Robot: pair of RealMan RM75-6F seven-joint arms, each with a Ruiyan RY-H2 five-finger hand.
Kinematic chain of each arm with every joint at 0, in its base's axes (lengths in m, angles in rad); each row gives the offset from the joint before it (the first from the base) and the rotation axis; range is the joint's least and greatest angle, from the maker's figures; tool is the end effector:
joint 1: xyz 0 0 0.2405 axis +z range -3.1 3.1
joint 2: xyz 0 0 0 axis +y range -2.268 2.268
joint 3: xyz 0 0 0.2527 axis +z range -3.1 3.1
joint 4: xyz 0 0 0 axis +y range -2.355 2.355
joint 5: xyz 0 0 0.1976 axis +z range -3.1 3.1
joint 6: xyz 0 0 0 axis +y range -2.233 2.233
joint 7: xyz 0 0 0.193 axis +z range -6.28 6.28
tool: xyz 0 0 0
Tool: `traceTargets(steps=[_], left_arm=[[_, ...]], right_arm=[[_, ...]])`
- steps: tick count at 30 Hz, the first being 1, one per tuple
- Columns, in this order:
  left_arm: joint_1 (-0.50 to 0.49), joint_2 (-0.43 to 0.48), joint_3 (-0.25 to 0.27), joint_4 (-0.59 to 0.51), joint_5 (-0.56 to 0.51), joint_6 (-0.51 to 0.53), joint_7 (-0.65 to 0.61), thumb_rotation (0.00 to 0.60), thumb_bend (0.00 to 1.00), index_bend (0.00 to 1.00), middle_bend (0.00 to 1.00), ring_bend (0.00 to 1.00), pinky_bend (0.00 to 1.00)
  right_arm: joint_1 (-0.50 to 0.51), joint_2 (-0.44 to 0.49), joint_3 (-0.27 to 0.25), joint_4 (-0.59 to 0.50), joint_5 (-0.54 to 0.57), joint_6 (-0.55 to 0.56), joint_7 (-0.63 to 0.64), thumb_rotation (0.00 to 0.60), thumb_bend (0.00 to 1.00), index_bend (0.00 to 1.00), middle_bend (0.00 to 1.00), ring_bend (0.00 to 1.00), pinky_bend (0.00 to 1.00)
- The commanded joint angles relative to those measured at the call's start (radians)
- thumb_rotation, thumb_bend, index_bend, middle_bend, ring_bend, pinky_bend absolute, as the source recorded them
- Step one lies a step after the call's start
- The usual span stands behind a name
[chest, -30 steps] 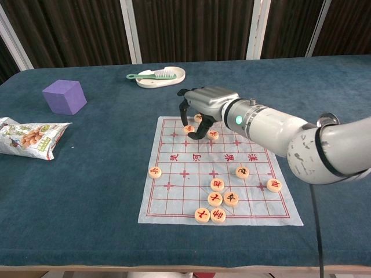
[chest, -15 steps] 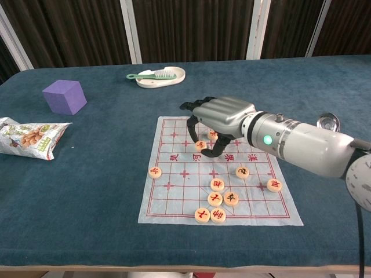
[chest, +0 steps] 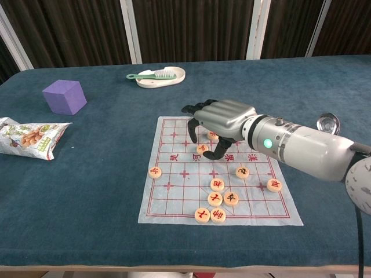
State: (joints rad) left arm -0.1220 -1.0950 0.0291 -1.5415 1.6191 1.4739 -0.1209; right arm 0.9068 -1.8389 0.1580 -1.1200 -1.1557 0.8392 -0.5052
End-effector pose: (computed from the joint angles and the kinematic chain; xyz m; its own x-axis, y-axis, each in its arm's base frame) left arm -0.2987 0.2235 0.1576 0.3883 0.0839 0.9177 0.9158 -0.1462 -0.3741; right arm -0.0902 -0.3945 -0.1139 0.6871 -0.1654 0.7075 -0.6558 -0.5603 0.5059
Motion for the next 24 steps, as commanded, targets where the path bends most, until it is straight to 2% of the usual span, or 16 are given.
traceTargets(steps=[1, 9, 12, 15, 18, 20, 22, 24], left_arm=[[-0.001, 0.0, 0.001, 0.0, 0.004, 0.0, 0.001, 0.6, 0.48, 0.0, 0.0, 0.0, 0.0], [0.003, 0.001, 0.005, -0.003, 0.014, 0.011, 0.002, 0.6, 0.48, 0.0, 0.0, 0.0, 0.0], [0.003, 0.0, 0.005, -0.001, 0.016, 0.013, 0.003, 0.6, 0.48, 0.0, 0.0, 0.0, 0.0], [0.004, -0.002, 0.003, 0.0, 0.014, 0.014, 0.009, 0.6, 0.48, 0.0, 0.0, 0.0, 0.0], [0.004, -0.007, -0.001, 0.001, 0.008, 0.016, 0.019, 0.6, 0.48, 0.0, 0.0, 0.0, 0.0], [0.004, -0.015, -0.006, 0.004, 0.001, 0.016, 0.033, 0.6, 0.48, 0.0, 0.0, 0.0, 0.0], [0.003, -0.024, -0.01, 0.007, -0.002, 0.016, 0.049, 0.6, 0.48, 0.0, 0.0, 0.0, 0.0], [0.001, -0.033, -0.012, 0.01, -0.001, 0.017, 0.063, 0.6, 0.48, 0.0, 0.0, 0.0, 0.0]], right_arm=[[-0.001, 0.002, 0.002, -0.006, 0.002, -0.003, 0.004, 0.6, 0.48, 0.48, 0.1, 0.0, 0.0], [-0.021, 0.044, 0.007, -0.074, -0.019, 0.026, 0.042, 0.6, 0.48, 0.42, 0.1, 0.0, 0.0], [-0.055, 0.107, 0.001, -0.161, -0.055, 0.075, 0.081, 0.6, 0.48, 0.37, 0.09, 0.0, 0.0], [-0.125, 0.229, -0.025, -0.312, -0.091, 0.157, 0.106, 0.6, 0.48, 0.25, 0.04, 0.0, 0.0], [-0.228, 0.417, -0.09, -0.532, -0.102, 0.248, 0.079, 0.6, 0.48, 0.08, 0.0, 0.0, 0.0], [-0.323, 0.55, -0.162, -0.667, -0.125, 0.343, 0.049, 0.6, 0.44, 0.01, 0.0, 0.0, 0.0], [-0.433, 0.646, -0.241, -0.739, -0.165, 0.461, 0.06, 0.6, 0.42, 0.0, 0.0, 0.0, 0.0], [-0.531, 0.684, -0.295, -0.733, -0.202, 0.566, 0.111, 0.6, 0.41, 0.0, 0.0, 0.0, 0.0]])
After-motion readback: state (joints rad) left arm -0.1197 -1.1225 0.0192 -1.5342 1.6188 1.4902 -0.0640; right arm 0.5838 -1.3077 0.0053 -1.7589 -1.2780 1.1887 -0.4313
